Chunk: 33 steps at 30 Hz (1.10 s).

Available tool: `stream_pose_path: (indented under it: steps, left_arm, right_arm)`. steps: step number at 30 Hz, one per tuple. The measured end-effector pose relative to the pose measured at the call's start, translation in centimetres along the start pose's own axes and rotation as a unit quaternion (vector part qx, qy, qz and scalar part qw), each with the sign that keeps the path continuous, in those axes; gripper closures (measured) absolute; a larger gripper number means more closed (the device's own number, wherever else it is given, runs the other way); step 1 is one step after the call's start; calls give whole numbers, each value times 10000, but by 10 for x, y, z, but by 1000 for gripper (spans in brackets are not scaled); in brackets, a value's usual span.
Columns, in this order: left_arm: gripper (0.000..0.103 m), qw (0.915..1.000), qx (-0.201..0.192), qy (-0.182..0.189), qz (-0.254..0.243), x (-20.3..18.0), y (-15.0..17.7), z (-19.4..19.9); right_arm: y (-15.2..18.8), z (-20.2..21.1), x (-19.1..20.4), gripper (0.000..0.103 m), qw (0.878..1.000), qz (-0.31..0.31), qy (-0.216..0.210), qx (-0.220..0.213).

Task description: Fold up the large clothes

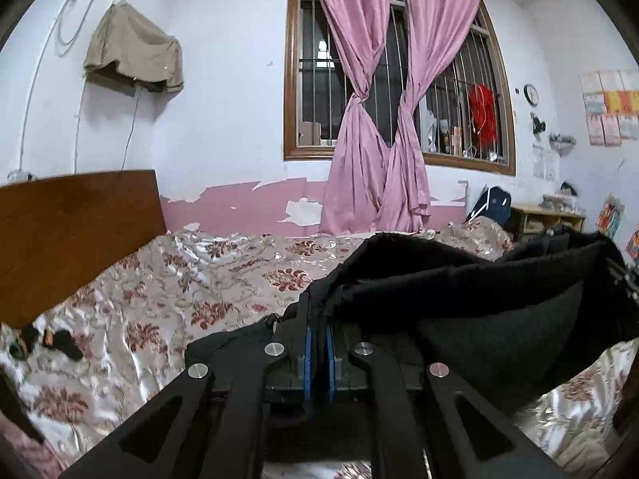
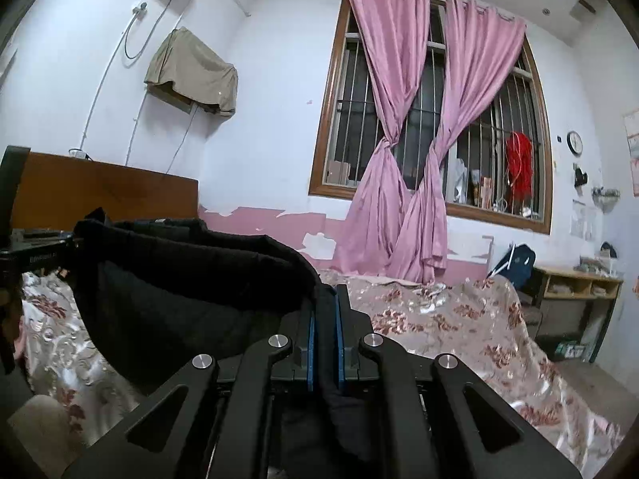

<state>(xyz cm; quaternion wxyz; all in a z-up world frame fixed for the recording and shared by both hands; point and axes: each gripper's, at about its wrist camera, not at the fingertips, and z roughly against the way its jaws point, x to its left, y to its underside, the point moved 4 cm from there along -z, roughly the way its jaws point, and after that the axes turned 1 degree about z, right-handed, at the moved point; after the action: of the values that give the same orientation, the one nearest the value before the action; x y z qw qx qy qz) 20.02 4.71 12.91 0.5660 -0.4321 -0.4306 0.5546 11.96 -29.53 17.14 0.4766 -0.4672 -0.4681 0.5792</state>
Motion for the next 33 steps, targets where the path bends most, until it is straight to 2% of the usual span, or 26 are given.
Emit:
stream_pose_path:
  steps: [2, 5, 8, 12, 19, 25, 33]
  left_arm:
    - [97, 10000, 60, -8, -51, -3, -5, -17]
    - [97, 9998, 139, 49, -98, -7, -12, -42]
    - [97, 9988, 132, -46, -464, -15, -20, -64]
    - [97, 9964, 161, -184, -813, -20, -32, -98]
    - [97, 9943, 337, -232, -983, -25, -42, -169]
    - [97, 9929, 421, -333, -1062, -32, -35, -219]
    - [97, 9917, 843, -406, -881, -29, -7, -286]
  right_arm:
    - [-4, -14, -2, 97, 10000, 28, -11, -2]
    - [-6, -41, -11, 97, 9994, -269, -173, 131]
    - [-5, -70, -22, 97, 9981, -494, -238, 275]
    - [-6, -110, -29, 97, 9988, -258, -171, 369]
    - [-17, -173, -34, 97, 9985, 144, -173, 504]
    - [-7, -239, -42, 97, 9968, 51, -156, 776]
    - [29, -311, -36, 97, 9948, 36, 44, 1013]
